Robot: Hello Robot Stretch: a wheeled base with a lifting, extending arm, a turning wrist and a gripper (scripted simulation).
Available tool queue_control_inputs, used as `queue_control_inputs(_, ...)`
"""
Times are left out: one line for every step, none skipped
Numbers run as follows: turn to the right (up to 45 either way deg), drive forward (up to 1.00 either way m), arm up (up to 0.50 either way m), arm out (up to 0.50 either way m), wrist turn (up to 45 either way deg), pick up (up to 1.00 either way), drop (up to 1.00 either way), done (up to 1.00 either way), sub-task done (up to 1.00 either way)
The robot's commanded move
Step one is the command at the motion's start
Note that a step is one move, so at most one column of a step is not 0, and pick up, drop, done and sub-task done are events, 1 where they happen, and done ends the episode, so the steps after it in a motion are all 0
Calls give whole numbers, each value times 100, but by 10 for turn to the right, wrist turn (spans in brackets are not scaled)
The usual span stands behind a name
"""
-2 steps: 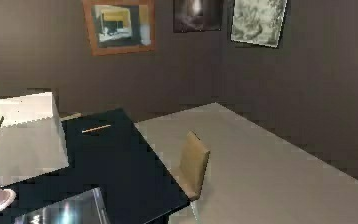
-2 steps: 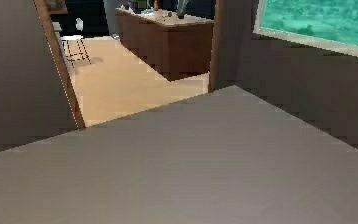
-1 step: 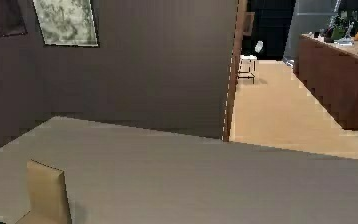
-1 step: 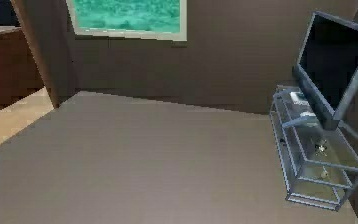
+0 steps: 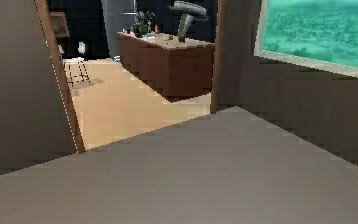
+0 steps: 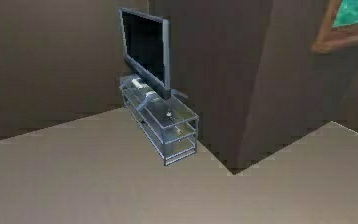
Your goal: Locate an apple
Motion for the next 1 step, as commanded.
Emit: queue_control_inputs(450, 0, 0, 0, 0, 0, 0, 0, 0)
